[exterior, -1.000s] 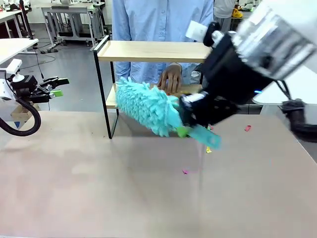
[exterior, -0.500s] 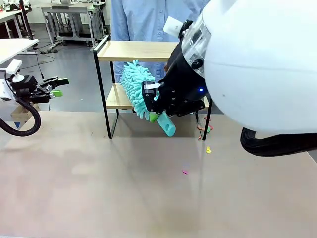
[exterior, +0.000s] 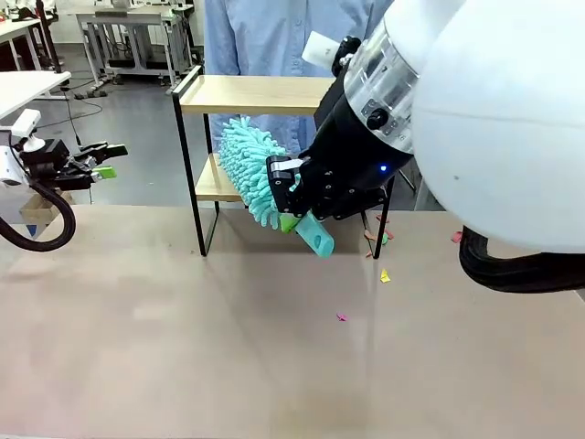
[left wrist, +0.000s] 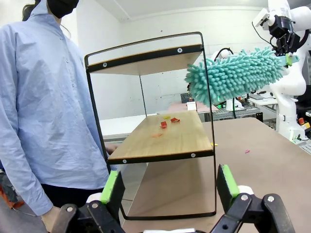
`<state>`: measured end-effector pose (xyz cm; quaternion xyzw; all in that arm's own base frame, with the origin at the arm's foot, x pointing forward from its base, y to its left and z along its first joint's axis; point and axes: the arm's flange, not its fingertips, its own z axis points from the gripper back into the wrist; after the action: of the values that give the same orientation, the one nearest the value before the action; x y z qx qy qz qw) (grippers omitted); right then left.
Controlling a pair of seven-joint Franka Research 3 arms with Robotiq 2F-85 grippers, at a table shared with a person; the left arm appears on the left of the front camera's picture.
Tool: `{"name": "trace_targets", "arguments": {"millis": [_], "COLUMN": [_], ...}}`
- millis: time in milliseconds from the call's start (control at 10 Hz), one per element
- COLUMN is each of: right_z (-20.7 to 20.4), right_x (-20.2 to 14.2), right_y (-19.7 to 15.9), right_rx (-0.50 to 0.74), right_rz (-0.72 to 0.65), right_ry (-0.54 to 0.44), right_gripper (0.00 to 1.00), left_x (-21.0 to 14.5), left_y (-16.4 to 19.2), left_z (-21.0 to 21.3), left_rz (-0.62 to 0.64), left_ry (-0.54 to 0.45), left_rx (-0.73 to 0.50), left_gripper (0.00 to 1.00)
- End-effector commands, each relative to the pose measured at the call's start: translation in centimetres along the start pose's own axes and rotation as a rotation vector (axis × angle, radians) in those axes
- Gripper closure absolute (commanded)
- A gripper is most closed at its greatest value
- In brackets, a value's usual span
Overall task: Clean the shelf.
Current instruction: Clean the specific section of the Shelf indicated by the human with the Duster.
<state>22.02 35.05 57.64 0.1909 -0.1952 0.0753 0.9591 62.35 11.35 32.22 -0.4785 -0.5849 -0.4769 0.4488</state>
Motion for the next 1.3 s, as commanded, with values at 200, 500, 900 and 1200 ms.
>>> {"name": "trace_targets", "arguments": {"millis": [200, 500, 900, 1200], "right_z": [-7.3, -12.7, -17.0, -19.6], "right_x": [5.5, 8.9, 11.8, 12.6], "right_y": [7.1, 9.7, 10.3, 8.9], "right_rx": [-0.036, -0.119, -0.120, -0.110], "right_rz": [-0.131, -0.130, -0.134, -0.160], "right_ry": [-0.127, -0.189, -0.220, -0.180], "right_gripper": [0.87, 0.87, 0.87, 0.87], "left_x": [0.3, 0.3, 0.3, 0.3], "left_y": [0.0, 0.0, 0.0, 0.0], "left_z": [0.0, 0.0, 0.0, 0.0], "left_rz": [-0.010, -0.010, -0.010, -0.010], "left_ry": [0.002, 0.002, 0.002, 0.002], "left_rx": [0.001, 0.001, 0.001, 0.001], "left_gripper": [0.00, 0.00, 0.00, 0.00]}}
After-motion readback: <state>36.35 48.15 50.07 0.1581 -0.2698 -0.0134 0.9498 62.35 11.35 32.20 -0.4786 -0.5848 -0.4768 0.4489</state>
